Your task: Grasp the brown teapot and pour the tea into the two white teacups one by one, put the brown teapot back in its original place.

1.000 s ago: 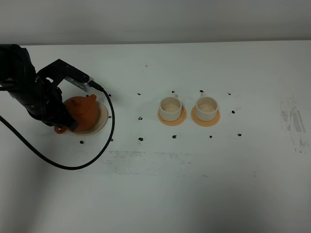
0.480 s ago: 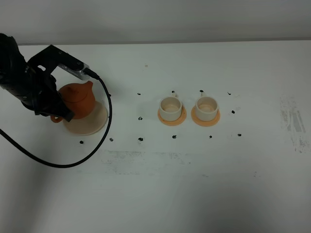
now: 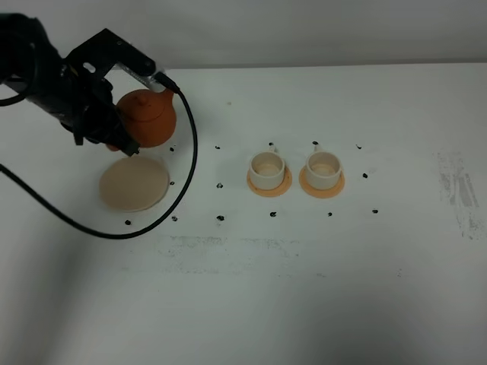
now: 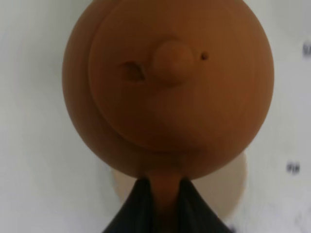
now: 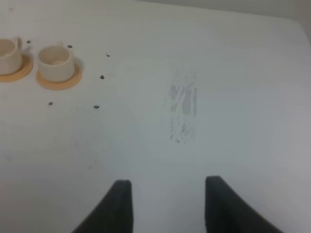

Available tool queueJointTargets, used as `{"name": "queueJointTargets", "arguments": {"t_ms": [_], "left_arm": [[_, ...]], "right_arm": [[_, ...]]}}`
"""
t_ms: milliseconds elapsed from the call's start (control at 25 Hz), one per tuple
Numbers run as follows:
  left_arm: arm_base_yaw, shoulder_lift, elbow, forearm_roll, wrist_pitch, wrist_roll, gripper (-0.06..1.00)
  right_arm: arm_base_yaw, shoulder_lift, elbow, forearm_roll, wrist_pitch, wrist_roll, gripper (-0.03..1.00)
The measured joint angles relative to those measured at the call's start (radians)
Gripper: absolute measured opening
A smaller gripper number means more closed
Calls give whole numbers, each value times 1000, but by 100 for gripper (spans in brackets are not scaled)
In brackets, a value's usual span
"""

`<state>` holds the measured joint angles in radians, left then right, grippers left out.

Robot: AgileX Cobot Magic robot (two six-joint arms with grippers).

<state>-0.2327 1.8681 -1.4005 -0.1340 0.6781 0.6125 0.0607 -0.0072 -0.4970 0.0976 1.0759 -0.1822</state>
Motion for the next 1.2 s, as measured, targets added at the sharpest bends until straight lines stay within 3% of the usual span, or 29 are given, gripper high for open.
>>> {"name": "queueJointTargets", "arguments": {"t_ms": [360, 480, 1200], "left_arm": [[-96, 213, -369, -1, 137, 33, 13], [-125, 267, -435, -1, 168, 82, 13], [-148, 322, -453, 1, 172, 600, 13]], "right_arm": [[0, 0, 0, 0, 0, 0, 36], [0, 0, 0, 0, 0, 0, 36], [0, 0, 0, 0, 0, 0, 36]]}}
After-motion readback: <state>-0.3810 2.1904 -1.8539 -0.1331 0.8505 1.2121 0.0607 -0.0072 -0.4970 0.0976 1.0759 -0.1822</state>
